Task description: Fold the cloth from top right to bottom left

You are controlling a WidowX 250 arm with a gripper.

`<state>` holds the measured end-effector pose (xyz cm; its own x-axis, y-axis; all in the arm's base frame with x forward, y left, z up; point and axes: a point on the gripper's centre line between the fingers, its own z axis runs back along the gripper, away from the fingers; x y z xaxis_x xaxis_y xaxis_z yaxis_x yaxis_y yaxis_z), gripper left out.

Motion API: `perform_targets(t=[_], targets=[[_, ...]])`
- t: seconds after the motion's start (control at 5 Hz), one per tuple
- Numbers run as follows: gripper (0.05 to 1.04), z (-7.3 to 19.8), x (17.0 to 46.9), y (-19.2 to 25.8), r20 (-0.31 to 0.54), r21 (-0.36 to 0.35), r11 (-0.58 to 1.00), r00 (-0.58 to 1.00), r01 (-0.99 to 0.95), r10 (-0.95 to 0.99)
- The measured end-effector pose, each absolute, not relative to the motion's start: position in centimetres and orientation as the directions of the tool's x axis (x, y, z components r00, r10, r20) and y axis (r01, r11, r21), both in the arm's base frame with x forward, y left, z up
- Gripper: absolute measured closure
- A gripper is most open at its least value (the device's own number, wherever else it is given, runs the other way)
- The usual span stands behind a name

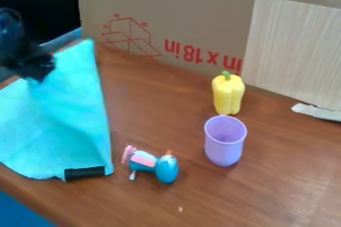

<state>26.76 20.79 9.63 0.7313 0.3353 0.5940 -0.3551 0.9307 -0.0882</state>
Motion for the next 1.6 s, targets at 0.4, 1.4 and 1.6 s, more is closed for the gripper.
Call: perform_targets(t=[0.4,1.4,1.6], targets=[[1.022,9.5,24.9,23.8,0.595,0.004,0.962,0.774,-0.275,0.218],[0.844,8.5,19.0,30.3,0.598,0.067,0.930,0.761,-0.361,0.252],[0.575,8.2,19.6,29.6,0.567,0.054,0.931,0.779,-0.362,0.270]])
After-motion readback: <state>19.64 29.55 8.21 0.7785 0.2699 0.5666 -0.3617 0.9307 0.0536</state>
